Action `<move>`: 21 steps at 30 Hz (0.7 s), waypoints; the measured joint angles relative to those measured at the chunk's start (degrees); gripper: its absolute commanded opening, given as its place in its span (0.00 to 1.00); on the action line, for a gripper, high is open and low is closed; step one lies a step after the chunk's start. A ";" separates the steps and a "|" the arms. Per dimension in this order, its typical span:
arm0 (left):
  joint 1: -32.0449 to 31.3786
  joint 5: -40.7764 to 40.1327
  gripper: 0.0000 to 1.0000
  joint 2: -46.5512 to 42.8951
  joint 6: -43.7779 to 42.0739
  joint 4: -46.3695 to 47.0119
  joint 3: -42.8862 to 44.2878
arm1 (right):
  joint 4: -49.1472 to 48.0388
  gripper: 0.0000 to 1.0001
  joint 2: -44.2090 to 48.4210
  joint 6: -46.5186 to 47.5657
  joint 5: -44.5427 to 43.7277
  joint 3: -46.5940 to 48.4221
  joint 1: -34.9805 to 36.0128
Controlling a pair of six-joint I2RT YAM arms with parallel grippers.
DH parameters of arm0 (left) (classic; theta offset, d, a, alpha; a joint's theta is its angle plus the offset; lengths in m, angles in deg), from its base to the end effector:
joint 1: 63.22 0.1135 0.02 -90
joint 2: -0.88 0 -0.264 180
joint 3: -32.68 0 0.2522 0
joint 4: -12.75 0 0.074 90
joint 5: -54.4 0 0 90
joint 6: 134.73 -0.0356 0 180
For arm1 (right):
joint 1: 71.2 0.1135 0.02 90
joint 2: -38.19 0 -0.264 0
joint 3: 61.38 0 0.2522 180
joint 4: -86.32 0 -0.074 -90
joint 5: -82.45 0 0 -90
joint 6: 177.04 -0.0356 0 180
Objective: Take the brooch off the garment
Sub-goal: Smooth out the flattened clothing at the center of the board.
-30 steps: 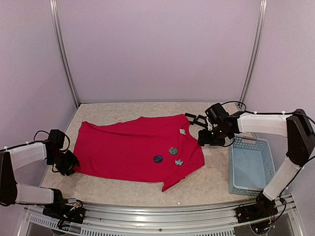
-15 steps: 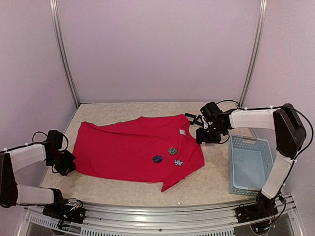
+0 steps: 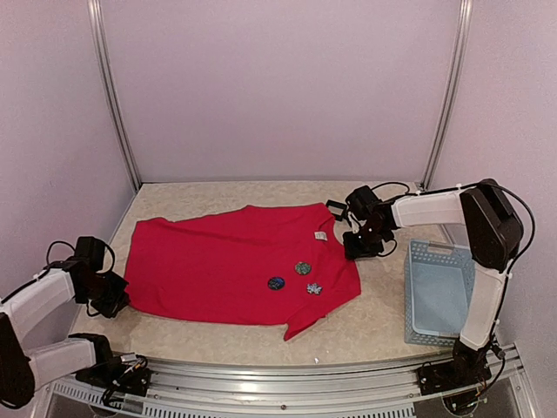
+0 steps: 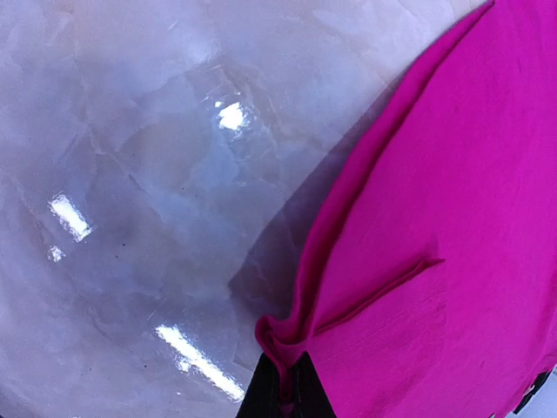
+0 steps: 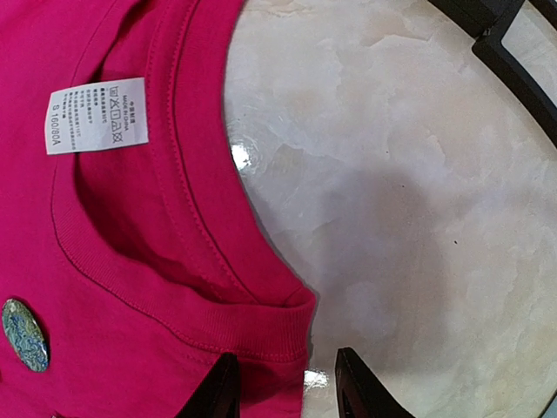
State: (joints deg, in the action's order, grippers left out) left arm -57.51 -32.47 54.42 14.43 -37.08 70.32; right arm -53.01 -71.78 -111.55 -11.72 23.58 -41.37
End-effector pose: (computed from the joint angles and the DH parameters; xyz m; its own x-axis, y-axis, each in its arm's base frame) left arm 0.1501 0.0131 0.1569 -0.3989 -0.9015 -0.1680 -0.8183 0.4326 -0.3784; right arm 0.3342 0.1887 0.1552 -0.9143 -0.0473 -0.4022 -0.0998 0.9888 0.1106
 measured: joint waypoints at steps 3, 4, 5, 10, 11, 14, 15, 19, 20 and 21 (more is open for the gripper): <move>0.00 -0.20 0.00 -2.75 1.57 -1.57 0.00 | 0.00 0.31 -0.33 0.68 -0.42 0.00 0.00; 0.00 -0.20 0.00 -3.50 2.19 -2.25 0.00 | -0.02 0.30 -0.33 0.79 -0.63 0.00 0.00; 0.00 -0.17 0.00 -4.00 2.56 -2.82 0.00 | -0.04 0.28 -0.35 0.94 -0.74 0.00 0.00; 0.00 -0.24 0.00 -6.19 4.11 -6.01 0.00 | -0.74 0.18 -0.39 1.16 -0.63 0.00 0.00; 0.00 -0.26 0.00 -6.67 4.46 -6.80 0.00 | -0.98 0.18 -0.39 1.03 -0.52 -0.02 0.00; 0.00 -0.46 0.00 -7.85 5.05 -8.63 0.00 | -1.60 0.17 -0.46 0.94 -0.04 -0.02 0.00; 0.00 -0.57 0.00 -8.28 5.16 -9.29 0.00 | -1.79 0.17 -0.50 0.87 0.11 -0.02 0.00; 0.00 -0.87 0.46 -9.70 5.27 -11.08 0.00 | -2.12 0.23 -0.61 0.85 0.24 -0.13 0.00; 0.00 -1.03 0.63 -9.90 4.94 -11.45 0.00 | -2.14 0.26 -0.61 0.87 0.22 -0.13 0.00; 0.00 -1.20 0.76 -10.03 4.72 -11.78 0.00 | -2.12 0.29 -0.61 1.01 0.17 -0.13 0.00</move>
State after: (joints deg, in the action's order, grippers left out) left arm -57.51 -33.67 44.39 19.15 -48.86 70.32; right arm -55.13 -72.40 -110.55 -11.54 23.45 -41.37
